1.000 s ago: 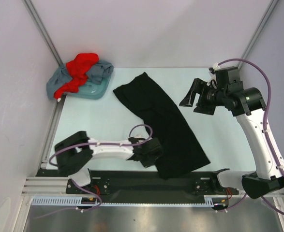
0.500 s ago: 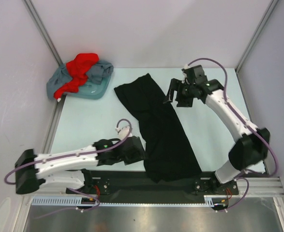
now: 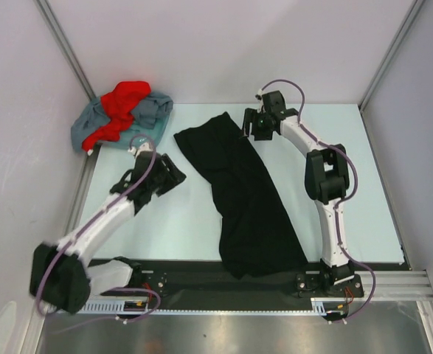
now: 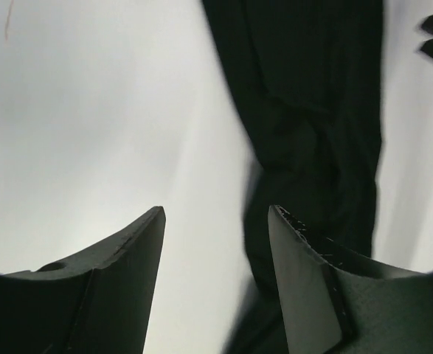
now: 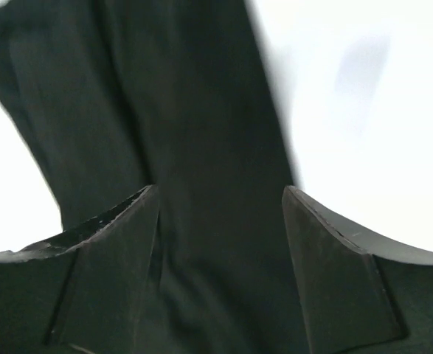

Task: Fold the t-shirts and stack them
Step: Fold the tshirt

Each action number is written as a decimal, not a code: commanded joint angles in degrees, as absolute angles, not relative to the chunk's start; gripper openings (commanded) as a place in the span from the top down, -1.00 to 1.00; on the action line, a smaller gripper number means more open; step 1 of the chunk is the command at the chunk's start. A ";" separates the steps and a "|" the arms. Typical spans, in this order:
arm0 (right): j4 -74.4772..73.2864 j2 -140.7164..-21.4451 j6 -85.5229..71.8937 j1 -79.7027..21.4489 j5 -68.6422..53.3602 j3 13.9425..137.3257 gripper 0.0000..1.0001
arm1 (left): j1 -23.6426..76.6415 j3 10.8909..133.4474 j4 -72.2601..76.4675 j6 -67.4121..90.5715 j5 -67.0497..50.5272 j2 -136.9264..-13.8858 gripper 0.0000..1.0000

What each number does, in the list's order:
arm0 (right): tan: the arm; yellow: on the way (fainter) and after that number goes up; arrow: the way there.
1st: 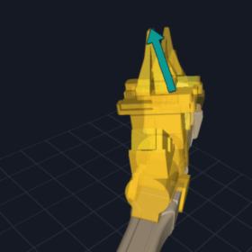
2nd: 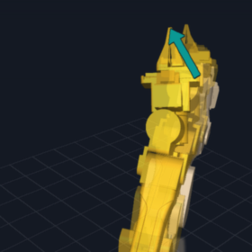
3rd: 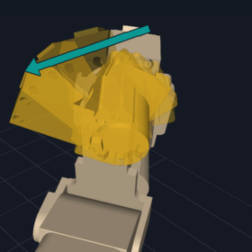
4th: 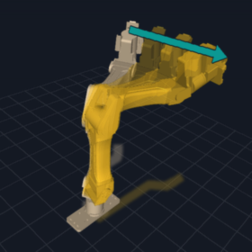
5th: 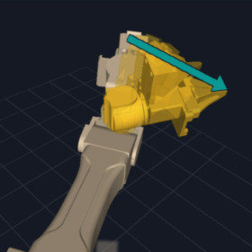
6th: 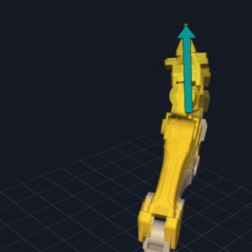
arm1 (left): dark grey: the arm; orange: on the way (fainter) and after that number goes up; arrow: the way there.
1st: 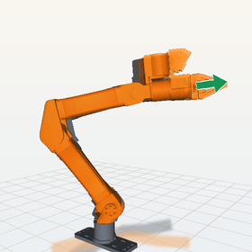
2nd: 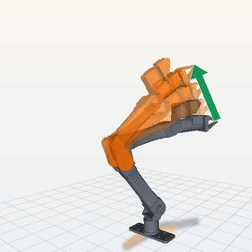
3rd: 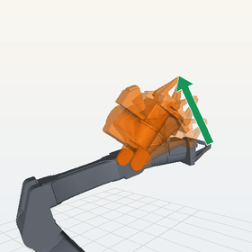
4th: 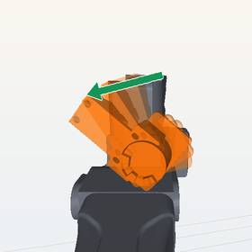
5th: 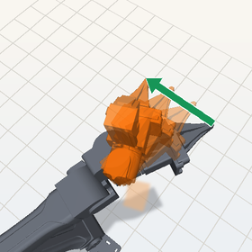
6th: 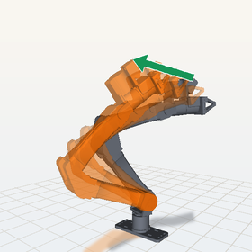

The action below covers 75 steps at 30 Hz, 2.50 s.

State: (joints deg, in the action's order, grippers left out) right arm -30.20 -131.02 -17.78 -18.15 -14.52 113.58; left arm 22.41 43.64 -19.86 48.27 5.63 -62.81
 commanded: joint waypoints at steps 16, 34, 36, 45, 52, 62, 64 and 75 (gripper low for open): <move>-24.53 -151.87 -16.35 -16.70 -21.63 138.25 -0.39 | 13.80 83.66 -12.03 38.84 6.15 -116.44 -0.32; -17.06 -152.32 -26.10 -16.35 -13.63 134.04 0.63 | 13.80 108.54 -15.12 45.96 1.50 -138.42 0.55; -16.26 -151.18 -27.42 -15.30 -10.73 131.14 0.70 | 13.97 111.79 -12.84 47.19 -1.21 -141.05 0.61; -12.47 -151.08 -30.94 -10.90 -11.86 129.44 0.68 | 15.82 127.70 -10.02 50.27 -1.15 -149.59 0.63; -12.66 -155.30 -31.64 -9.76 -13.01 135.17 0.65 | 15.65 131.39 -9.05 49.84 -0.09 -151.43 0.55; -26.96 -148.37 -31.56 -5.55 -16.34 136.24 0.39 | 13.80 126.58 -21.00 40.97 -1.92 -139.07 -0.01; -33.20 -144.00 -29.19 -5.19 -16.44 135.01 0.23 | 13.97 120.97 -21.80 39.47 -2.37 -131.19 -0.02; -40.44 -108.31 -26.11 -6.58 -15.38 91.71 -0.26 | 23.79 69.99 -23.81 41.91 -10.19 -93.19 -0.01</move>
State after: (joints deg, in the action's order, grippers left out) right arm -38.50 -118.98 -28.58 -3.77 -15.44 99.98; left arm 17.93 78.61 -21.50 40.56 -5.34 -100.12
